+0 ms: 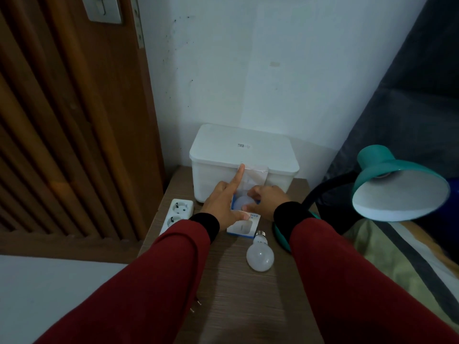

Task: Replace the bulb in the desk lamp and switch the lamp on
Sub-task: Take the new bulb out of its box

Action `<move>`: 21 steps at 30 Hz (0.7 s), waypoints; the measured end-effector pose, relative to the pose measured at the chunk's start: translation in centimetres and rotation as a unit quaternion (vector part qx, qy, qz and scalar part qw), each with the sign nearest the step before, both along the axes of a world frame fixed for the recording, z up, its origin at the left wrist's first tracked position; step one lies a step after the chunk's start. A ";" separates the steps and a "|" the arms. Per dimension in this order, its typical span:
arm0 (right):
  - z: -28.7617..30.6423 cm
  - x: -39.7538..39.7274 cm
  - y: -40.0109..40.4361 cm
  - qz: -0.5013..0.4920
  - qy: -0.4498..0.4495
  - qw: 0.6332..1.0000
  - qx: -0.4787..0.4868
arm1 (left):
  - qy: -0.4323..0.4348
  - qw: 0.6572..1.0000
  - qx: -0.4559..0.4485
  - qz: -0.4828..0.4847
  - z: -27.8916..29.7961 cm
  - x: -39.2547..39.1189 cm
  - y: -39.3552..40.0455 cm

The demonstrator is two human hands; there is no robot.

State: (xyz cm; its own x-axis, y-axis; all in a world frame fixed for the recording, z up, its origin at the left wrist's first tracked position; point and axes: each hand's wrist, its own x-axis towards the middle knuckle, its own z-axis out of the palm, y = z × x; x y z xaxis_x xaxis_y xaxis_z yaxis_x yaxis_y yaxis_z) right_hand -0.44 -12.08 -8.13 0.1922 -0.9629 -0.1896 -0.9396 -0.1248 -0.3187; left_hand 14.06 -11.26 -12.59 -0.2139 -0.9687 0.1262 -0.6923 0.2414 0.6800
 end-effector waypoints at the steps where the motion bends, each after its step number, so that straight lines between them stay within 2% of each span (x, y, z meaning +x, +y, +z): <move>1: 0.0 0.1 -0.2 0.001 0.003 1.000 0.003 | 0.002 1.000 -0.001 0.000 -0.1 0.0 0.0; 4: -0.4 0.0 -0.7 0.004 -0.008 1.000 0.000 | 0.009 1.000 0.001 0.000 -0.2 0.1 0.0; 10: -0.7 -0.6 0.1 -0.022 -0.145 0.988 -0.056 | 0.011 1.000 0.005 0.000 -0.1 0.1 0.1; 13: 0.7 -1.3 0.7 0.011 -0.199 0.977 -0.070 | 0.015 1.000 0.006 0.006 -0.1 0.0 0.2; 17: 2.2 -2.1 1.6 0.101 -0.177 0.978 -0.035 | 0.009 1.000 0.002 0.008 0.1 -0.1 0.4; 21: 2.3 -1.9 2.2 0.098 -0.197 0.975 -0.019 | 0.002 1.000 0.012 0.019 0.5 -0.2 0.6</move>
